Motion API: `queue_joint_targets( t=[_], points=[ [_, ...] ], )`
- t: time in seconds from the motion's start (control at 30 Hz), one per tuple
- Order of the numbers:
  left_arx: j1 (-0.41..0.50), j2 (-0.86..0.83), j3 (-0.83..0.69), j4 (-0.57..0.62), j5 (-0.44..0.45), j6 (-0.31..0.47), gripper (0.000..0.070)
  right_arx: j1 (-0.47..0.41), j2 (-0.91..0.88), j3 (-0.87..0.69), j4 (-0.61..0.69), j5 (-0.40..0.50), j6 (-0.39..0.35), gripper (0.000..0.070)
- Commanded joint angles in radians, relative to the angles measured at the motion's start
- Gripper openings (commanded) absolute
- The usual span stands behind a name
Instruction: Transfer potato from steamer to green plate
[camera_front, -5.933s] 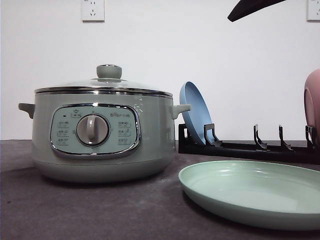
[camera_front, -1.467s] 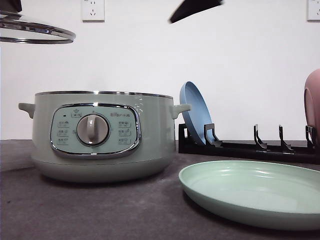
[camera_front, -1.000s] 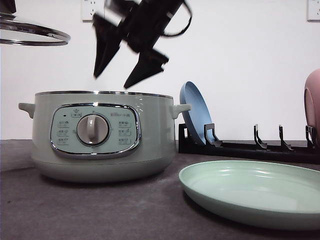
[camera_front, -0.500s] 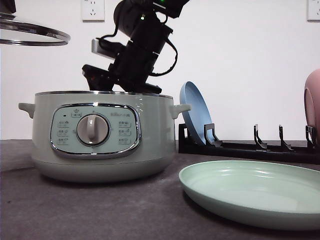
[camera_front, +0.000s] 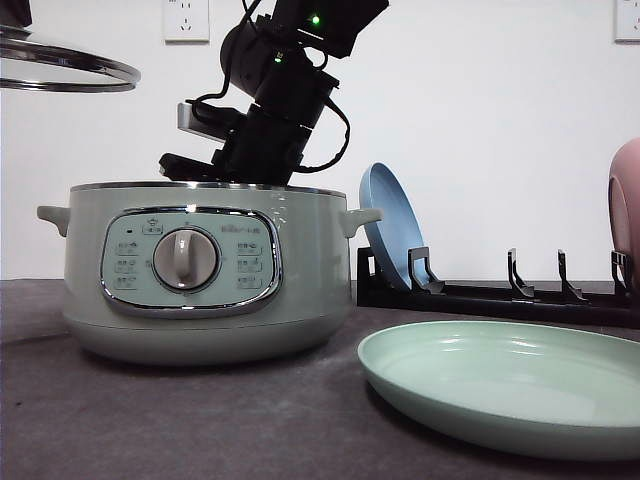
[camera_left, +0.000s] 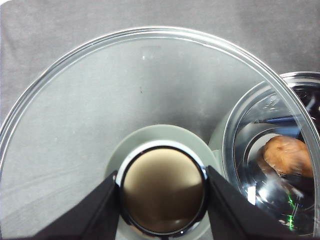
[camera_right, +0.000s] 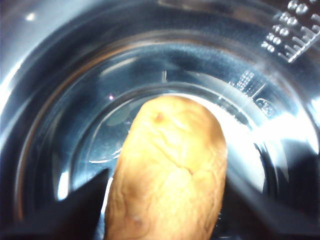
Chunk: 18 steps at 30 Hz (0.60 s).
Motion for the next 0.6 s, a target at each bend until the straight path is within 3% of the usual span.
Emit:
queue_joint_targets(
  t=[0.0, 0.3, 0.57],
  points=[
    [-0.001, -0.01, 0.03, 0.037, -0.002, -0.002, 0.0001, 0.011, 0.024, 0.029, 0.004, 0.001, -0.01, 0.023],
    [-0.001, -0.01, 0.03, 0.038, -0.002, -0.002, 0.0002, 0.008, -0.03, 0.065, -0.022, -0.004, -0.011, 0.0203],
    [-0.001, -0.01, 0.03, 0.043, -0.002, -0.001, 0.0001, -0.006, -0.21, 0.097, -0.122, 0.004, -0.023, 0.0185]
  ],
)
